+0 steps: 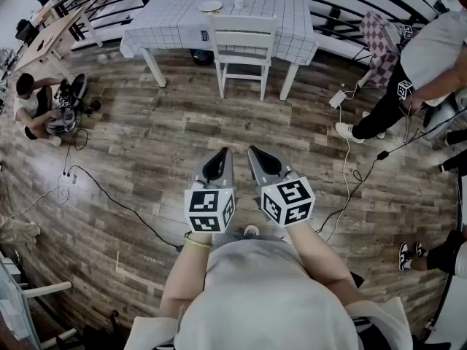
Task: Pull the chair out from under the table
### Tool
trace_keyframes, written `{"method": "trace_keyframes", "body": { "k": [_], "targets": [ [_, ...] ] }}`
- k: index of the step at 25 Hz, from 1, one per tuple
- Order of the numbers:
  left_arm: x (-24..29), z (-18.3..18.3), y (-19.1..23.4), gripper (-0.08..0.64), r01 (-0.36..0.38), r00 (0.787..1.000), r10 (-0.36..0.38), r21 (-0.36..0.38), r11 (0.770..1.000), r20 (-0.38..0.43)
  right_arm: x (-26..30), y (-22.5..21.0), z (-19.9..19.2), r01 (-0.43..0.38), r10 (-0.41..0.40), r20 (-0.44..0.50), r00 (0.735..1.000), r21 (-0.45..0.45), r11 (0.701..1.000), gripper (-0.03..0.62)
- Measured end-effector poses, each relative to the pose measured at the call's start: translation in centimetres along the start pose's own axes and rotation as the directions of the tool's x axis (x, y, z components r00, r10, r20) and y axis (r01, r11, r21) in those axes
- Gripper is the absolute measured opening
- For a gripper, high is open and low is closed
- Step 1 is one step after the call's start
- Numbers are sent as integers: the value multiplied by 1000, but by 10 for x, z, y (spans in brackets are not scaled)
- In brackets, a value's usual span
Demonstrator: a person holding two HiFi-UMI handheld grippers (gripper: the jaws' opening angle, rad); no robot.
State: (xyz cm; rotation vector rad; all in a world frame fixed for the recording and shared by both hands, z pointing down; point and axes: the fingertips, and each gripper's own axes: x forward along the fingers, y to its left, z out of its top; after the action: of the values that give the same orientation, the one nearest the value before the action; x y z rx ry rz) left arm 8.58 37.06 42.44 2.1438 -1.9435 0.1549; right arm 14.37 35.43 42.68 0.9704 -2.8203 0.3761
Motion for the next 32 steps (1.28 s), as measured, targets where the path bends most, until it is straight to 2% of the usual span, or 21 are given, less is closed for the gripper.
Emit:
{"method": "trace_keyframes", "body": {
  "k": [10, 21, 26, 32],
  "targets": [
    [-7, 4, -6, 9, -33, 999, 34, -37, 999, 24, -13, 5, 4, -44, 44, -5, 999, -39, 998, -3],
    [9, 5, 0, 9, -44, 998, 46, -62, 997, 30, -5, -16, 5, -29, 28, 12, 1000, 47, 998, -3],
    [32, 12, 11, 9, -41, 998, 43, -71, 997, 35, 15, -27, 11, -28, 28, 13, 1000, 47, 998, -3],
    [84, 20, 35, 9, -28, 999, 29, -53, 998, 25, 62, -50, 22, -31, 30, 14, 999, 44, 999, -3]
  ]
}}
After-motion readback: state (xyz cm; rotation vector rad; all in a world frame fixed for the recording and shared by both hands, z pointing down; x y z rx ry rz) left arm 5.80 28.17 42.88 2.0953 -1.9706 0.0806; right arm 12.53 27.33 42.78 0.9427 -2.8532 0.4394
